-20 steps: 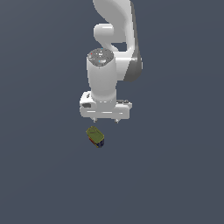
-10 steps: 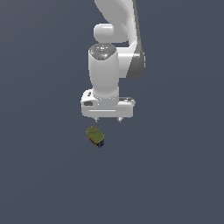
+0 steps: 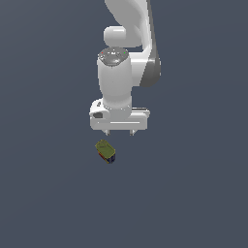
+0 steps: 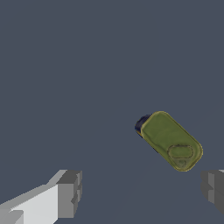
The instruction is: Pick up the object and move it to a goal position.
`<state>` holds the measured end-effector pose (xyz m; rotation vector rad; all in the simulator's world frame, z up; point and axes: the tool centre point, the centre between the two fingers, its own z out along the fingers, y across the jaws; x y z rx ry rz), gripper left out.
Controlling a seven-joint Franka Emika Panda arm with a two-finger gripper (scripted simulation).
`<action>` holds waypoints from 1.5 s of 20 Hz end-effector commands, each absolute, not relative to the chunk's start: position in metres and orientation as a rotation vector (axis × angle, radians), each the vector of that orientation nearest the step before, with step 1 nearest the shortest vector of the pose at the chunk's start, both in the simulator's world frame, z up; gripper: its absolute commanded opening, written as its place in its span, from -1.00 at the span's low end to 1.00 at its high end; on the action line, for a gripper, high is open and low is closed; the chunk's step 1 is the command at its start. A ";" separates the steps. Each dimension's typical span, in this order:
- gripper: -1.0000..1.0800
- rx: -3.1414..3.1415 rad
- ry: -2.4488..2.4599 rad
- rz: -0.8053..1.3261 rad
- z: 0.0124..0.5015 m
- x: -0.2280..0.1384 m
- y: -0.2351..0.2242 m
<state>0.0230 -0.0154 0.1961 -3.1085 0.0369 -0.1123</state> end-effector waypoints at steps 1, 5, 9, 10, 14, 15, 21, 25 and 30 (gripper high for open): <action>0.92 -3.111 0.007 -0.110 0.194 0.023 -0.017; 0.92 -3.116 -0.070 -0.103 0.189 0.024 -0.022; 0.92 -3.118 -0.177 -0.094 0.181 0.026 -0.028; 0.92 -3.118 -0.209 -0.092 0.179 0.026 -0.030; 0.92 -3.112 -0.355 -0.078 0.169 0.027 -0.038; 0.92 -3.109 -0.394 -0.075 0.166 0.028 -0.040; 0.92 -3.078 -0.627 -0.052 0.150 0.029 -0.054; 0.92 -3.045 -0.780 -0.038 0.139 0.030 -0.062; 0.92 -2.996 -0.956 -0.021 0.126 0.030 -0.073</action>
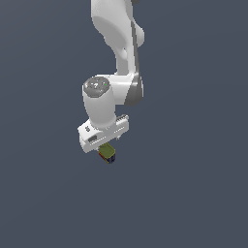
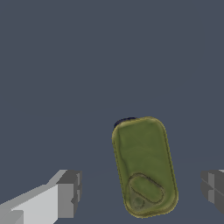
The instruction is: Pick up the object and move it to a goal position.
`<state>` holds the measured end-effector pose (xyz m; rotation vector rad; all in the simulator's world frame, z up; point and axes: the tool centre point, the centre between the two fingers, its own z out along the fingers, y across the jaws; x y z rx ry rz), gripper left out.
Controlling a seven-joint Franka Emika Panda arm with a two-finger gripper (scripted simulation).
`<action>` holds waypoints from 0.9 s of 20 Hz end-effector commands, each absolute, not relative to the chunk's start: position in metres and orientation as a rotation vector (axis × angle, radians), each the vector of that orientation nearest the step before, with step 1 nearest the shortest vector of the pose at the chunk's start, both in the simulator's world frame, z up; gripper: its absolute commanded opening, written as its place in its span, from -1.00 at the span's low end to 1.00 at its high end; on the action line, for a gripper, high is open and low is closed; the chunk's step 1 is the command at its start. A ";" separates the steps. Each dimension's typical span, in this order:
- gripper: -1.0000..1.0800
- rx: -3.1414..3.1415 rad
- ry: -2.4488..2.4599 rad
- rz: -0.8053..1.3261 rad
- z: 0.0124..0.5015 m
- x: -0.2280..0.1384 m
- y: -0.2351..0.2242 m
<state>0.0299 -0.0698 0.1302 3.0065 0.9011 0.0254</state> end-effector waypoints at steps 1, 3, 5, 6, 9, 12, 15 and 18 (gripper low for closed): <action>0.92 2.981 0.984 0.018 0.124 0.030 -0.074; 0.92 2.963 1.037 0.014 0.120 0.030 -0.077; 0.92 2.947 1.082 0.010 0.117 0.030 -0.080; 0.92 2.940 1.101 0.008 0.116 0.030 -0.081; 0.92 2.923 1.149 0.004 0.112 0.030 -0.084; 0.92 2.911 1.180 0.001 0.110 0.030 -0.086; 0.92 2.906 1.194 0.000 0.109 0.030 -0.087; 0.92 2.908 1.188 0.000 0.108 0.030 -0.087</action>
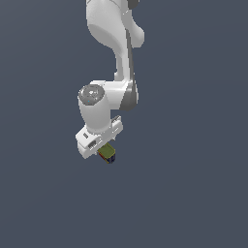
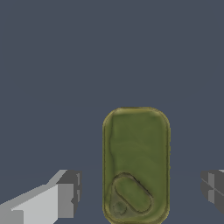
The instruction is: Pick up the object and move it to a goal position.
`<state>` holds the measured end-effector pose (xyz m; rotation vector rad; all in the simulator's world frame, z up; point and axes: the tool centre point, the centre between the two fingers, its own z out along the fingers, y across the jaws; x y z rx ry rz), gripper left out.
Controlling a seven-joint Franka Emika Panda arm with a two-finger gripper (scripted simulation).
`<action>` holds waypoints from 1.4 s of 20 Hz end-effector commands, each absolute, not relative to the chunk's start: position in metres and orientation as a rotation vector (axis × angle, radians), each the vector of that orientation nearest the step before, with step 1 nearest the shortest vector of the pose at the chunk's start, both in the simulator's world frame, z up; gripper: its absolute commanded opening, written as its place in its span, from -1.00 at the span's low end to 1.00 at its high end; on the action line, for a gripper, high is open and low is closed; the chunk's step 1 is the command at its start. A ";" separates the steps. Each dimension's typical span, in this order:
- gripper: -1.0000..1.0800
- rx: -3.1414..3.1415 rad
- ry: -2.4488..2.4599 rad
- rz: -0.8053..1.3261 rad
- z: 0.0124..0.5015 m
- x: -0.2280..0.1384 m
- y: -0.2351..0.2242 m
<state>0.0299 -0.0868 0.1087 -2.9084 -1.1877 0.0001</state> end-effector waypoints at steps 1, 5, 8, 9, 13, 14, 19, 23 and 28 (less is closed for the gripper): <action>0.92 -2.908 -1.188 0.000 0.107 0.030 -0.087; 0.92 -2.907 -1.190 0.000 0.094 0.030 -0.087; 0.92 -2.906 -1.193 0.000 0.076 0.029 -0.087; 0.92 -2.906 -1.193 0.000 0.071 0.029 -0.086; 0.92 -2.905 -1.195 0.000 0.059 0.029 -0.087; 0.92 -2.905 -1.195 0.000 0.059 0.029 -0.087; -1.00 -2.905 -1.195 0.000 0.059 0.030 -0.087; -1.00 -2.905 -1.195 0.000 0.059 0.030 -0.087; -1.00 -2.906 -1.194 0.000 0.059 0.030 -0.087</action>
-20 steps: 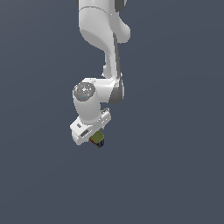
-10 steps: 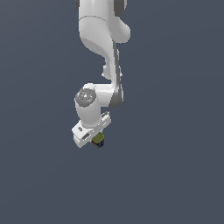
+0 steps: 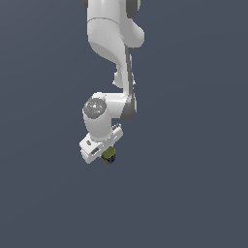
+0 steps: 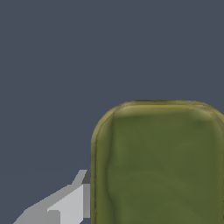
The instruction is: Pick up the object and move it to a goal position.
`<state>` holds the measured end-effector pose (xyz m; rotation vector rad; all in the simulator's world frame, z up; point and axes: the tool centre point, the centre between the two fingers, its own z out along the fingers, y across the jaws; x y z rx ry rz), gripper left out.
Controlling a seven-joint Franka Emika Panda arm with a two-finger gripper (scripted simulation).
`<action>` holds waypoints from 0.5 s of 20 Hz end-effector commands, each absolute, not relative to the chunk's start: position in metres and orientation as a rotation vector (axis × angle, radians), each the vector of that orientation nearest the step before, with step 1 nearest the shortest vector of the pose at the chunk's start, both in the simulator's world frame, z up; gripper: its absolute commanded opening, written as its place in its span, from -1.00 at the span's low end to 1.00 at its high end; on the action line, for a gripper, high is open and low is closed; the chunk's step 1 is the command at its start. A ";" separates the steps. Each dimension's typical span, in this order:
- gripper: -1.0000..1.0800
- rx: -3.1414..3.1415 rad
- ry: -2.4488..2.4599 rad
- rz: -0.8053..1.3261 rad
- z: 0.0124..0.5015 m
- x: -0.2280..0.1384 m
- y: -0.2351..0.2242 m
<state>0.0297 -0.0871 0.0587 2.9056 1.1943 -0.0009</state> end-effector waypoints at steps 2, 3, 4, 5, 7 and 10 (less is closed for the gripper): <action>-1.00 2.906 1.194 0.000 0.060 0.029 -0.087; -1.00 2.906 1.194 0.000 0.062 0.028 -0.086; -1.00 2.906 1.194 0.000 0.064 0.027 -0.086; -1.00 2.906 1.194 0.000 0.066 0.026 -0.085; -1.00 2.906 1.194 0.000 0.071 0.024 -0.084; -1.00 2.905 1.194 -0.001 0.083 0.018 -0.081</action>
